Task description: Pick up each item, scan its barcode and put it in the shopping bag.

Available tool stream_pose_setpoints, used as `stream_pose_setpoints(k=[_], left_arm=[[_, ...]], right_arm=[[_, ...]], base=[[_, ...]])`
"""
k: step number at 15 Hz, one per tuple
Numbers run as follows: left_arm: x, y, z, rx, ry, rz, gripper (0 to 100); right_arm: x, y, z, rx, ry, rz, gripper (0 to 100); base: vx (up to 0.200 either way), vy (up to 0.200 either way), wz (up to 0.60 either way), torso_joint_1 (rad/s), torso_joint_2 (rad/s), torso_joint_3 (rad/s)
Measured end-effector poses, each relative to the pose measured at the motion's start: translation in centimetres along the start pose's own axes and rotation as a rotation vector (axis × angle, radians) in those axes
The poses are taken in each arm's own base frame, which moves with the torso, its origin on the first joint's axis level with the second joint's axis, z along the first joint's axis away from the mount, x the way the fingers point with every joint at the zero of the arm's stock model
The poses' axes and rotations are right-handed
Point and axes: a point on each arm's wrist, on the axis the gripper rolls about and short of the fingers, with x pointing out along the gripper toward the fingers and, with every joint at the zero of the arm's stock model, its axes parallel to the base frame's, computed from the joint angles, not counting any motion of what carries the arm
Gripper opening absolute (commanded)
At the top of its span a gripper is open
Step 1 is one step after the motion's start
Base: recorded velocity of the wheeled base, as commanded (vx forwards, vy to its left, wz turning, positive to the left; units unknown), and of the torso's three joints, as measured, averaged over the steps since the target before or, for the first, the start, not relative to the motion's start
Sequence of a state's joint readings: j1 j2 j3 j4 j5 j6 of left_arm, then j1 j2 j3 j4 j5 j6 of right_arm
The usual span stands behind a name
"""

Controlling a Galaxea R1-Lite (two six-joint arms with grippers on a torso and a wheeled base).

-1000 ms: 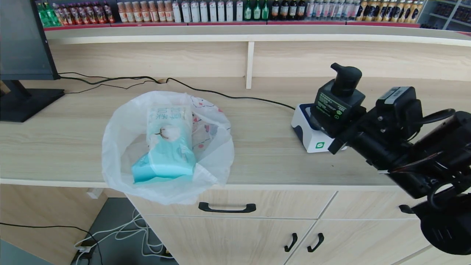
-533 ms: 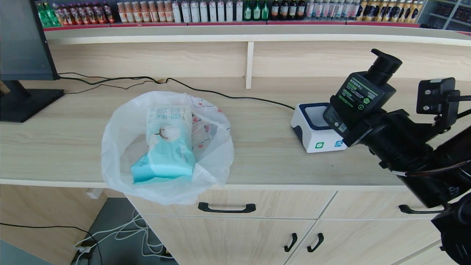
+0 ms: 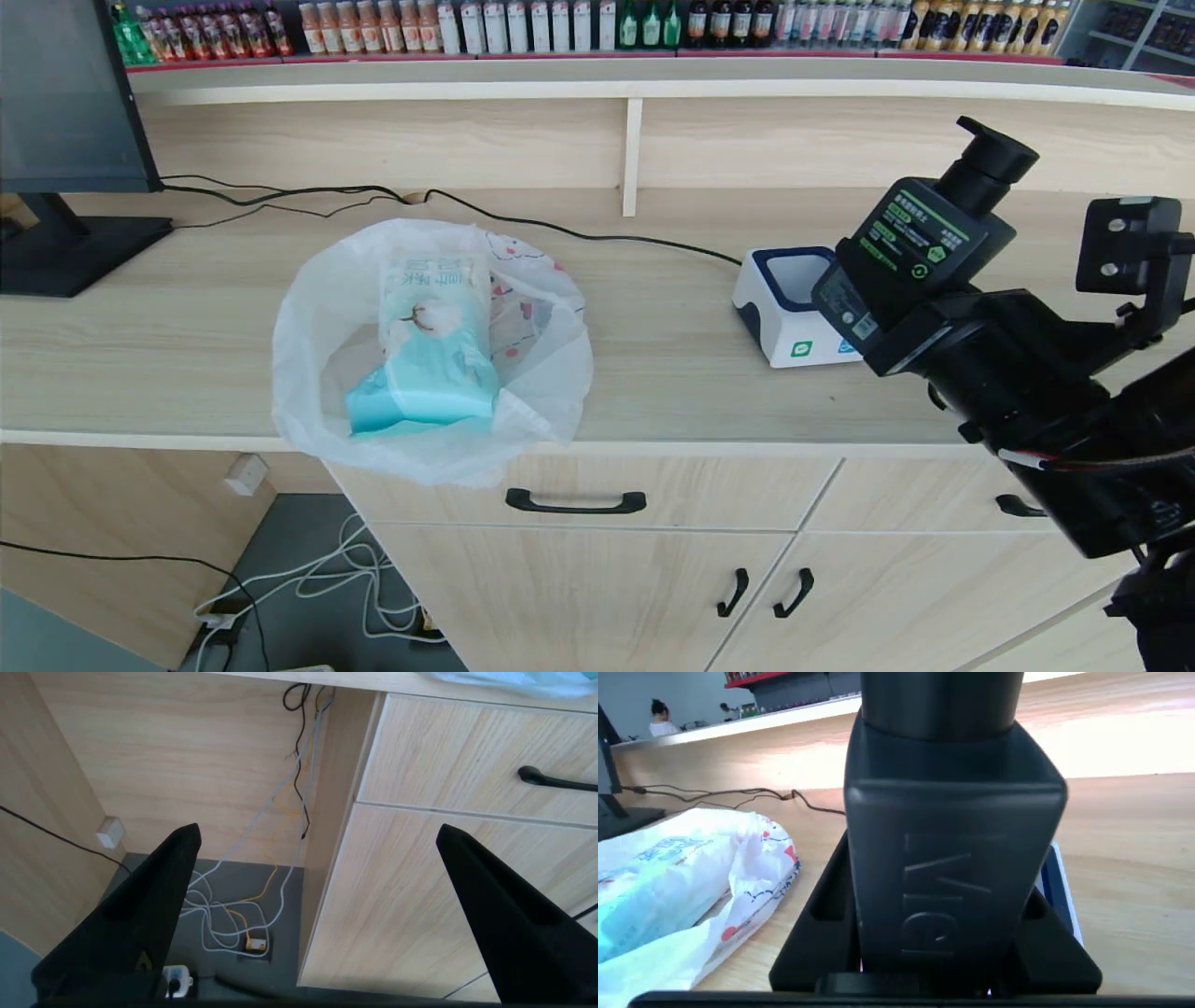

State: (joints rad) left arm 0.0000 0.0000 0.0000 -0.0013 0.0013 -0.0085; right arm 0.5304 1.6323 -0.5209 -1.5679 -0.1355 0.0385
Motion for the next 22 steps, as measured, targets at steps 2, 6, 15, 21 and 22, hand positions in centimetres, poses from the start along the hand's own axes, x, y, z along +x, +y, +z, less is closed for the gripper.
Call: stream_pose_setpoints(k=[2,6,15,21,22], left_arm=[[0.0,0.0,0.0,0.000,0.000,0.000,100],[0.0,0.0,0.0,0.000,0.000,0.000,100],[0.0,0.0,0.0,-0.002,0.000,0.000,100],[0.0,0.0,0.0,-0.002,-0.003,0.000,100],[0.0,0.0,0.0,-0.002,-0.003,0.000,100]], right_arm=[[0.0,0.0,0.6,0.002,-0.027,0.001,0],[-0.5,-0.2,1.1,0.001,-0.035,-0.006,0],[-0.8,-0.6,1.1,-0.005,-0.026,-0.016,0],[-0.5,-1.0,0.9,-0.016,-0.023,-0.029,0],[-0.4,-1.1,0.8,-0.018,-0.022,-0.030,0]], base=[[0.000,0.000,0.00,0.000,0.00,0.000],[0.000,0.200,0.00,0.007,0.00,0.000],[0.000,0.178,0.00,0.006,0.00,0.002],[0.000,0.000,0.10,0.000,0.00,0.000],[0.000,0.000,0.60,-0.007,0.00,0.002]])
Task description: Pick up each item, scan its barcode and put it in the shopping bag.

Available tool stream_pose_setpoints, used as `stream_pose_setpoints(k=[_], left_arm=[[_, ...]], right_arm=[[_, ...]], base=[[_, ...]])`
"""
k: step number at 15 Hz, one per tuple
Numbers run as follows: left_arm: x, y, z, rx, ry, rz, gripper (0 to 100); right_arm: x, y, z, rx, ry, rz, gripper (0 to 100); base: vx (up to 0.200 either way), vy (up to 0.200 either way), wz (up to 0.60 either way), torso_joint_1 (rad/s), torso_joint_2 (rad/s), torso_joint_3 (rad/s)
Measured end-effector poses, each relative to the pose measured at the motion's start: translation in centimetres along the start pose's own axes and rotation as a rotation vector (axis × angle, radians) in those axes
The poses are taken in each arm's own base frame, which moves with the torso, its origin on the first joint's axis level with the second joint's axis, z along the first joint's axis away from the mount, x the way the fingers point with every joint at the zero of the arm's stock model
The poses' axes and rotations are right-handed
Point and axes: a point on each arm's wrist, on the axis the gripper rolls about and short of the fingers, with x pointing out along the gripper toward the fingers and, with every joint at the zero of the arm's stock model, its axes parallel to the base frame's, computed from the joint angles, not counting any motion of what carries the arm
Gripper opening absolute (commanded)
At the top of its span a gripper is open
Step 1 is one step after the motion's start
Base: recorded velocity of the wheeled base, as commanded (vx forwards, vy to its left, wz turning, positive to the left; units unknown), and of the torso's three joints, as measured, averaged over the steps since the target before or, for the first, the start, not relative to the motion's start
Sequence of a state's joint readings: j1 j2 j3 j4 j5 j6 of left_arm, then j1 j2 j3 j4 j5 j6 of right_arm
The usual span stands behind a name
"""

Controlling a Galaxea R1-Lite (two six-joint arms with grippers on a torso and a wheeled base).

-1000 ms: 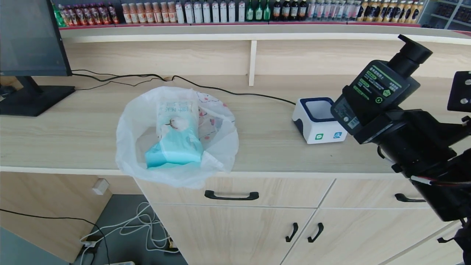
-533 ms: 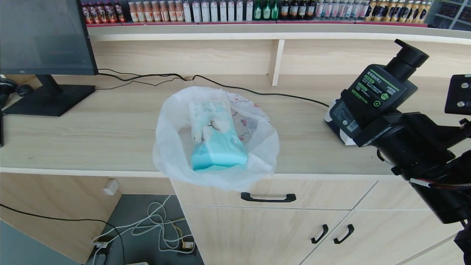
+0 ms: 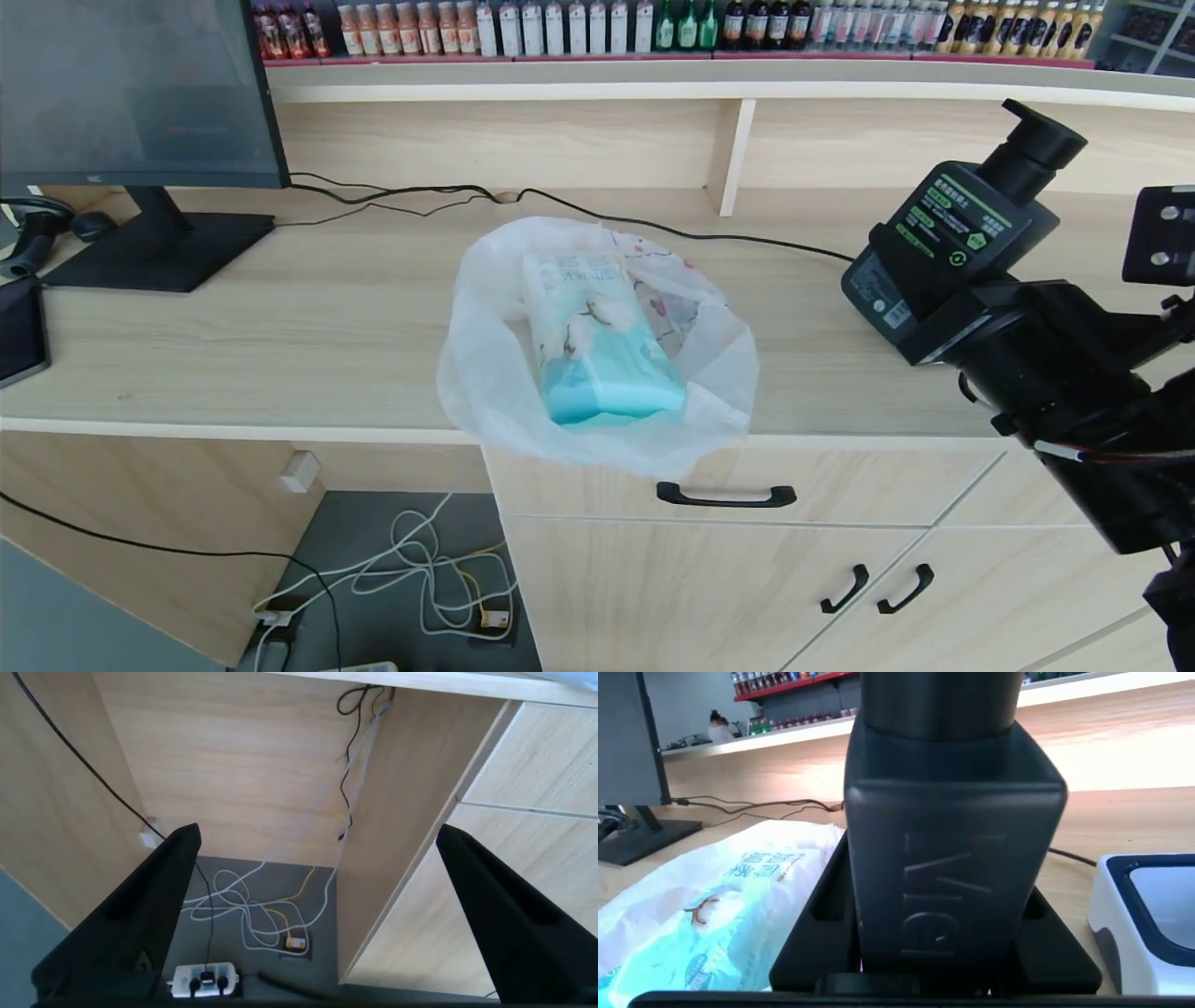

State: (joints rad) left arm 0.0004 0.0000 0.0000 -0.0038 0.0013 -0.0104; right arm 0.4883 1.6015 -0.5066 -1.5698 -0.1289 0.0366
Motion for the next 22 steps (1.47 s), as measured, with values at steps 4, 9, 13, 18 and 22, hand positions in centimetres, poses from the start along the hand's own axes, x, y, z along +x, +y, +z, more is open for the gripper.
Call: stream_pose_setpoints(k=[4,9,13,18,22], left_arm=[[0.0,0.0,0.0,0.000,0.000,0.000,100],[0.0,0.0,0.0,0.000,0.000,-0.001,100],[0.0,0.0,0.0,0.000,0.000,0.000,100],[0.0,0.0,0.0,-0.001,0.000,0.000,100],[0.0,0.0,0.0,-0.001,0.000,0.000,100]], right_arm=[[0.2,-0.2,-0.3,-0.010,0.011,-0.004,0],[0.4,-0.3,-0.5,-0.029,0.009,-0.009,0],[1.0,-0.5,-2.1,-0.036,0.052,-0.016,0],[2.3,-0.7,-4.5,-0.090,0.101,-0.028,0],[2.8,-1.4,-5.4,-0.123,0.120,-0.052,0]], base=[[0.000,0.000,0.60,0.001,0.00,0.001],[0.000,0.000,0.00,0.000,0.00,0.000],[0.000,0.000,0.00,0.000,0.00,0.000],[0.000,0.000,0.00,0.000,0.00,0.000],[0.000,0.000,0.00,0.000,0.00,0.000]])
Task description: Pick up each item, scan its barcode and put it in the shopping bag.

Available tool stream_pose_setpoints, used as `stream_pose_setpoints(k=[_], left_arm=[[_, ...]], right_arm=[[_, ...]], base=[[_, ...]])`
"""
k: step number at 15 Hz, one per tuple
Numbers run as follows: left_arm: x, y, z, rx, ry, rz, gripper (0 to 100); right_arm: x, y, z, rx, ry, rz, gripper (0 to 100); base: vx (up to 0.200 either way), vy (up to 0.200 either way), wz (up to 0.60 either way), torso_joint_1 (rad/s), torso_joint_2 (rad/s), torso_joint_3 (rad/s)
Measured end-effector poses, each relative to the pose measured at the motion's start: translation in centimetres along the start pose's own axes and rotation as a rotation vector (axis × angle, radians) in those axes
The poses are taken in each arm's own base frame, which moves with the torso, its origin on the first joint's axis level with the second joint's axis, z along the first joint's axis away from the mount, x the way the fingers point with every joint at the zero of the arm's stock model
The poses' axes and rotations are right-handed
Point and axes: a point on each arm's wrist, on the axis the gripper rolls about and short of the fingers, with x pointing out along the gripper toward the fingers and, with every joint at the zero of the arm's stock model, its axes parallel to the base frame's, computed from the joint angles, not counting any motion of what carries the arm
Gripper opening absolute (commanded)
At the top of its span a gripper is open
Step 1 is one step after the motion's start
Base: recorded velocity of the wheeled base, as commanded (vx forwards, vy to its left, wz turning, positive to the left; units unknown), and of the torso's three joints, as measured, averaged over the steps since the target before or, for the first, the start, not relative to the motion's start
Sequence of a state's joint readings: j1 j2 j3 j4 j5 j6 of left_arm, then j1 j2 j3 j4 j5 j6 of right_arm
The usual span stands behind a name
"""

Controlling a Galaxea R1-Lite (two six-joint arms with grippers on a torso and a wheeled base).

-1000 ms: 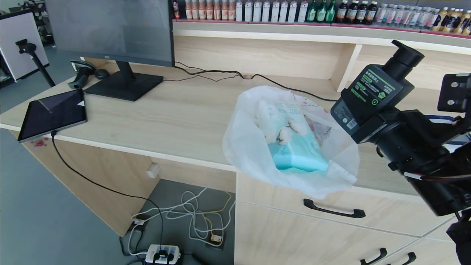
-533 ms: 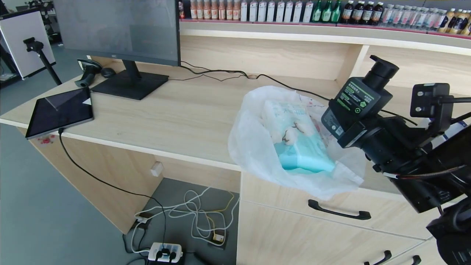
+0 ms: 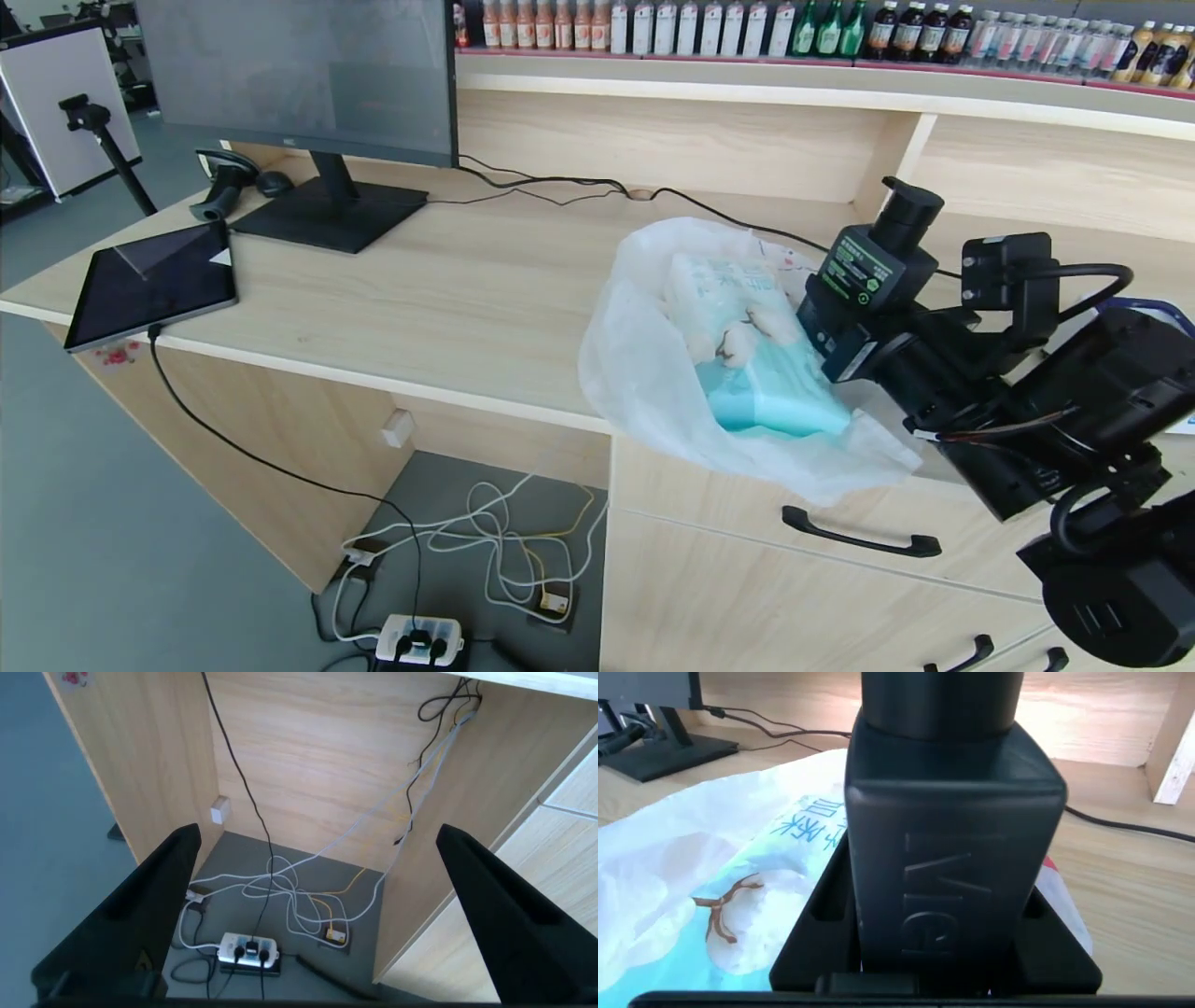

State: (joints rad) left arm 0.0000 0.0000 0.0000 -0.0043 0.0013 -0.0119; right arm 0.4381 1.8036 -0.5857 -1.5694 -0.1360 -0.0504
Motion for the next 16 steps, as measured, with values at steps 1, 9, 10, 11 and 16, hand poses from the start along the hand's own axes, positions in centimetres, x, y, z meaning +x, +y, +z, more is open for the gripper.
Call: stream_pose_setpoints(k=[1,9,10,11,16], left_arm=[[0.0,0.0,0.0,0.000,0.000,0.000,100],[0.0,0.0,0.0,0.000,0.000,0.000,100],[0.0,0.0,0.0,0.000,0.000,0.000,100],[0.0,0.0,0.0,0.000,0.000,0.000,100],[0.0,0.0,0.0,0.000,0.000,0.000,100]], right_arm=[[-0.1,0.0,-0.2,-0.003,0.008,0.001,0],[-0.3,-0.2,-1.0,-0.024,0.039,-0.002,0],[-0.3,-0.2,-1.1,-0.019,0.045,-0.002,0],[-0.4,-0.3,-1.4,-0.012,0.056,-0.004,0],[-0.7,-0.9,-2.3,-0.012,0.093,-0.025,0]], base=[[0.000,0.000,0.00,0.000,0.00,0.000],[0.000,0.000,0.00,0.000,0.00,0.000],[0.000,0.000,0.00,0.000,0.00,0.000],[0.000,0.000,0.00,0.000,0.00,0.000],[0.000,0.000,0.00,0.000,0.00,0.000]])
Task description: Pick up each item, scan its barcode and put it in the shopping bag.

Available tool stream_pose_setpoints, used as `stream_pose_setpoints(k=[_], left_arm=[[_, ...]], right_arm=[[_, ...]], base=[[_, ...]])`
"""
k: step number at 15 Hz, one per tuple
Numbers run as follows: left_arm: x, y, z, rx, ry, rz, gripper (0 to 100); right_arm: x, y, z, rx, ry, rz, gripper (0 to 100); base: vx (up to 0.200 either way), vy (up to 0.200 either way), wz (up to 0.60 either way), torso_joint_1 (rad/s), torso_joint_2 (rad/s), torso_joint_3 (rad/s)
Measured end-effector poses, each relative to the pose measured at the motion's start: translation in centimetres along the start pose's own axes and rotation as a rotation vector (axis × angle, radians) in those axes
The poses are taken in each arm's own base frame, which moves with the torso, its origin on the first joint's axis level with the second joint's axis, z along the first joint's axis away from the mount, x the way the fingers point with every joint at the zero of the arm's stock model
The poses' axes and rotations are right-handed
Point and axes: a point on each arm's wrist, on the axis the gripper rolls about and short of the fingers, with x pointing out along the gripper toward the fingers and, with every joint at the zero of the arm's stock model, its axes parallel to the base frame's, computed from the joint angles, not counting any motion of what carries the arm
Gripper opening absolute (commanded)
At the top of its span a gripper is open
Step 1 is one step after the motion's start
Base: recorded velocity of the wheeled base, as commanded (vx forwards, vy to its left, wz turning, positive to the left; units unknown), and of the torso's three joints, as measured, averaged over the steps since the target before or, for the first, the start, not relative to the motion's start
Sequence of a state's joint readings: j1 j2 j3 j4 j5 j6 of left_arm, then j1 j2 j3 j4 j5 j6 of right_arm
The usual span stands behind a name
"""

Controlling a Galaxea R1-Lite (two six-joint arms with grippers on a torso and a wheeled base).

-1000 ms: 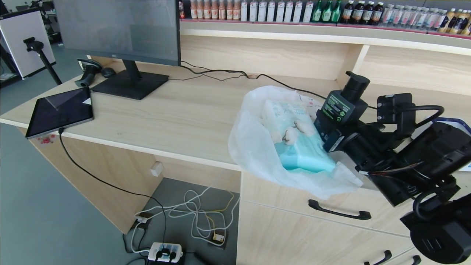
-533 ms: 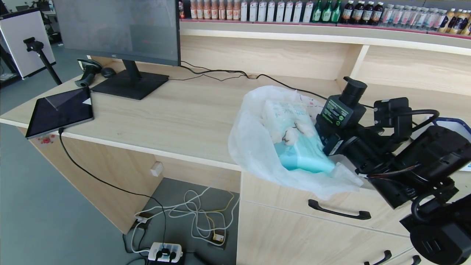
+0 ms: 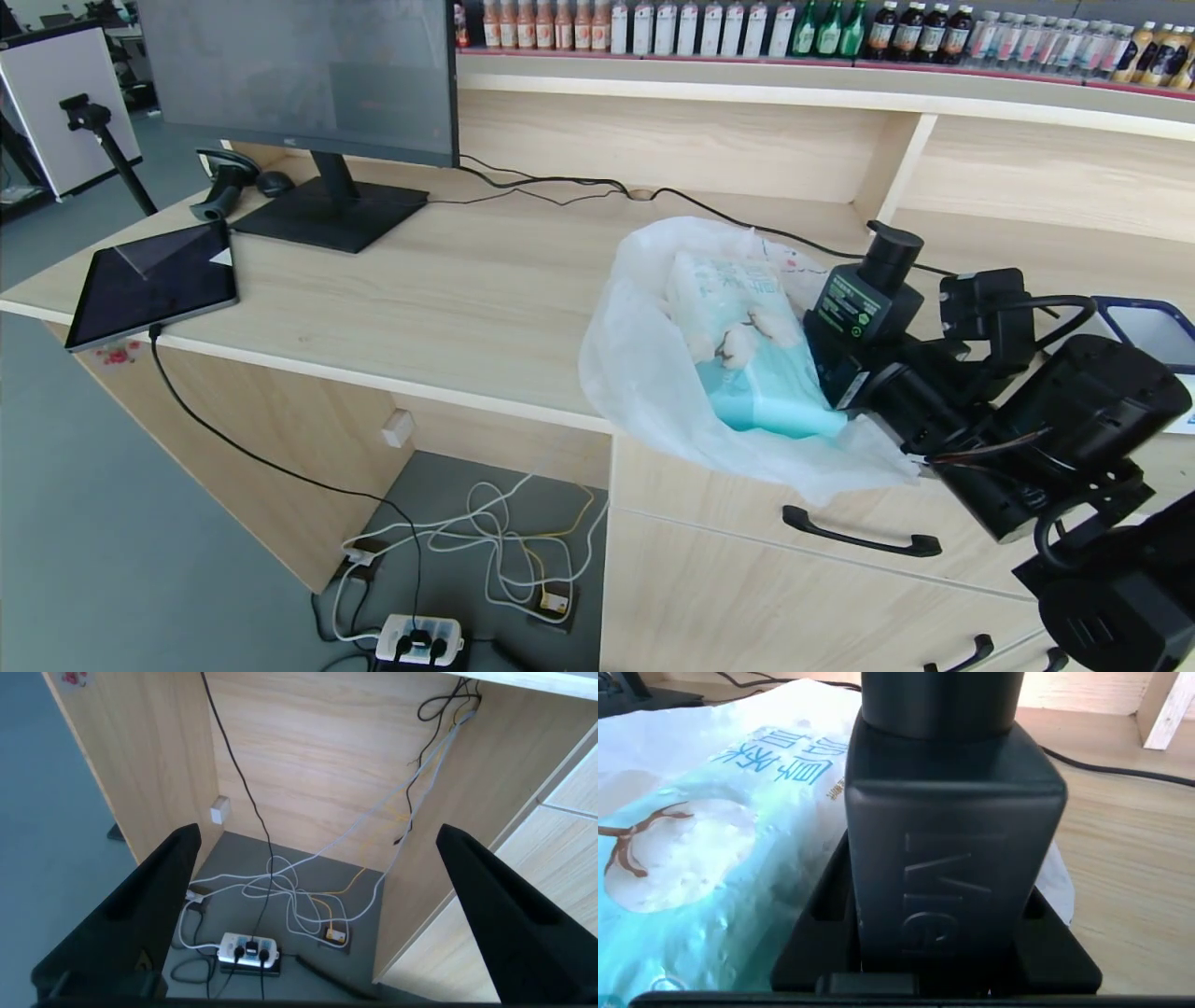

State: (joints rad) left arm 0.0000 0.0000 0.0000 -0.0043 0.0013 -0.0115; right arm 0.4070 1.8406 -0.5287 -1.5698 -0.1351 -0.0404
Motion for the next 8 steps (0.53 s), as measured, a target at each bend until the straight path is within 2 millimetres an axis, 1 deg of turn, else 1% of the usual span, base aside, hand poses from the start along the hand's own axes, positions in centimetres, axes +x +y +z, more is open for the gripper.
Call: stream_pose_setpoints(k=[8], left_arm=[[0.00,0.00,0.00,0.000,0.000,0.000,100]], right_arm=[[-0.04,0.05,-1.04,-0.001,0.035,0.002,0]], base=[[0.000,0.000,0.00,0.000,0.00,0.000]])
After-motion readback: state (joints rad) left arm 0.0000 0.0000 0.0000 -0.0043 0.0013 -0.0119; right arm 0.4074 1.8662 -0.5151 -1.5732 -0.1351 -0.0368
